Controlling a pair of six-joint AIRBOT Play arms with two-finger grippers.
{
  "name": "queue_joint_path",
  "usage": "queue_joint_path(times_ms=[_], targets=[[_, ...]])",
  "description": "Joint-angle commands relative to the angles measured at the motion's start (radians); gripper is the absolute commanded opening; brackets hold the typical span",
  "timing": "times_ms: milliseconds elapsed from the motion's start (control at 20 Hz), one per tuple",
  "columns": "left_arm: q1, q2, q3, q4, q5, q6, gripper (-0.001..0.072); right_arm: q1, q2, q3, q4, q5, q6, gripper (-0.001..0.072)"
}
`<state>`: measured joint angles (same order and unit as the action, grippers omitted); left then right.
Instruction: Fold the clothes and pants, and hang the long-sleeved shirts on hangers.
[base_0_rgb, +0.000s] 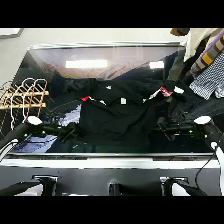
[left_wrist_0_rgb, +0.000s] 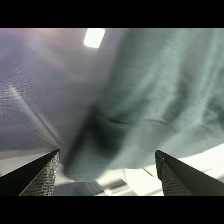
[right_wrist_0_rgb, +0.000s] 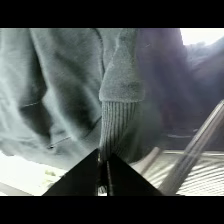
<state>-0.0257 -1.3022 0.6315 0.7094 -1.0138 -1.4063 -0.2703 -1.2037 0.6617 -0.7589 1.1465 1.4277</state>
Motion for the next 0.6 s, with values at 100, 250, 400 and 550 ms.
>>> queue_joint_path(times_ms=[100,250,400,550], targets=[[-0.068,-0.05,0.008,-0.077,0.034,0.038,0.0039,0.002,0.033,0.0,0.15,0.018,0.01,0.0047],[-0.067,-0.028,0.126,-0.103,0.029,0.038,0.0036,0.046,0.089,0.023,0.323,-0.049,-0.048,0.0046],[-0.064,-0.005,0.416,-0.076,0.019,0.036,0.0034,0.114,0.111,0.233,0.333,-0.175,0.029,0.0046],[-0.058,0.014,0.842,0.032,0.02,-0.043,0.0034,0.101,0.111,0.619,0.275,-0.212,0.05,0.0046]])
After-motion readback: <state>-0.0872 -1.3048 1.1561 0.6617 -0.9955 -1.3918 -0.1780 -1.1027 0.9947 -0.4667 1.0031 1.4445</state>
